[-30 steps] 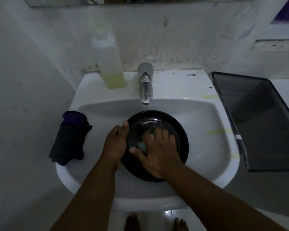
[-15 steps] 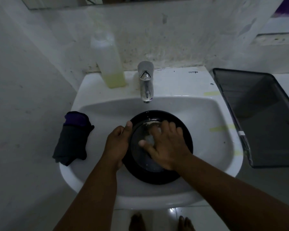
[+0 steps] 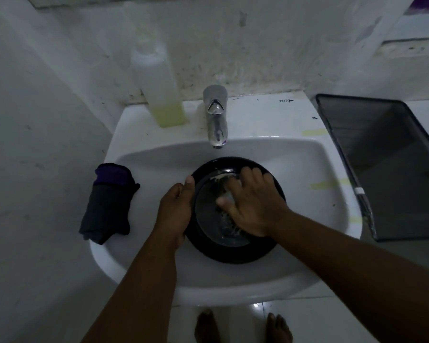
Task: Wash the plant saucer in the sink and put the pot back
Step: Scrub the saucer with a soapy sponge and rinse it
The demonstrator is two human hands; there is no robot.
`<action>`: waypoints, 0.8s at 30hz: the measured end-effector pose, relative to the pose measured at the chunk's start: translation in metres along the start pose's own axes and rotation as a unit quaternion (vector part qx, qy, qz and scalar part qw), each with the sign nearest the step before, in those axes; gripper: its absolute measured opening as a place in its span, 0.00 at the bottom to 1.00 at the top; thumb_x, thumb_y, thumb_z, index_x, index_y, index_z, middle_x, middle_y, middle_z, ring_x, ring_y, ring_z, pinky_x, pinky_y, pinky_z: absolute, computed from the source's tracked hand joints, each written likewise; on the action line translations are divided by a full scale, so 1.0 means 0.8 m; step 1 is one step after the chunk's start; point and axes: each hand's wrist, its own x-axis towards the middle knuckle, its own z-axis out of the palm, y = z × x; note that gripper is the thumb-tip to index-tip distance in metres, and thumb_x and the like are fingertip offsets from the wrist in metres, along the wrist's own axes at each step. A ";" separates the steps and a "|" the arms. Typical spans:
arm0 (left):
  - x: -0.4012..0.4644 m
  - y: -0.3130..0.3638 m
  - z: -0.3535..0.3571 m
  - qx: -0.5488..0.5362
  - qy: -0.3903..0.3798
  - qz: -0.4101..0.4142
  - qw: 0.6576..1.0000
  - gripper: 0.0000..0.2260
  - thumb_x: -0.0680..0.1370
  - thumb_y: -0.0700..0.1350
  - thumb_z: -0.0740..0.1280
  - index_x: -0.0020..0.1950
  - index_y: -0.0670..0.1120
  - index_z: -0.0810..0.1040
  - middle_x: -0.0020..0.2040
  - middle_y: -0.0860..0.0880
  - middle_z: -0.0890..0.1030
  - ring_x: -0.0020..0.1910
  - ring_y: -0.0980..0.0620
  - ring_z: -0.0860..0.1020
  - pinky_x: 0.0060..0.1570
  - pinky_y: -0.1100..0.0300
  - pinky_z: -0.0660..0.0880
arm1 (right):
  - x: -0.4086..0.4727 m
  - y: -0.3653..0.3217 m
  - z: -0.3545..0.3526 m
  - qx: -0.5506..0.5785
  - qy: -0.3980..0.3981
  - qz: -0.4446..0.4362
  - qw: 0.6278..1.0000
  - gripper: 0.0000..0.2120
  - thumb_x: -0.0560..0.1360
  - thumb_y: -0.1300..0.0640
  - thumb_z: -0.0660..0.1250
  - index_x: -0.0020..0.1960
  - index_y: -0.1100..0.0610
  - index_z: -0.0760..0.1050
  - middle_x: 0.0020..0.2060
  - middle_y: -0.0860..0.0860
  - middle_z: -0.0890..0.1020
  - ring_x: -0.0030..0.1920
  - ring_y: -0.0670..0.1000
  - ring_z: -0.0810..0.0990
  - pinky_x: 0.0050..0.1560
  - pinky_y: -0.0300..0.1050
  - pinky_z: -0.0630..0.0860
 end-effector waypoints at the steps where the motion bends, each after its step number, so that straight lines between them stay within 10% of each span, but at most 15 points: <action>1: 0.000 -0.001 0.001 -0.002 -0.003 -0.004 1.000 0.35 0.77 0.69 0.66 0.52 0.33 0.75 0.52 0.33 0.81 0.47 0.44 0.83 0.58 0.42 0.79 | 0.009 -0.002 0.000 0.008 0.006 0.026 1.000 0.28 0.80 0.34 0.47 0.61 0.52 0.76 0.53 0.58 0.74 0.52 0.60 0.72 0.49 0.53 0.64; 17: 0.001 -0.003 0.001 -0.009 -0.020 0.009 1.000 0.22 0.79 0.65 0.66 0.41 0.46 0.71 0.39 0.45 0.75 0.39 0.49 0.74 0.44 0.54 0.73 | 0.027 -0.050 0.009 0.058 -0.017 0.038 0.997 0.26 0.81 0.35 0.48 0.65 0.50 0.72 0.59 0.57 0.72 0.58 0.60 0.68 0.53 0.53 0.61; 24: 0.001 0.006 -0.007 -0.032 -0.009 0.000 0.999 0.17 0.82 0.62 0.62 0.50 0.53 0.85 0.51 0.50 0.87 0.54 0.50 0.84 0.58 0.52 0.80 | -0.017 -0.048 0.010 0.075 -0.009 -0.015 0.997 0.25 0.81 0.36 0.48 0.60 0.51 0.74 0.56 0.57 0.74 0.54 0.59 0.70 0.50 0.53 0.62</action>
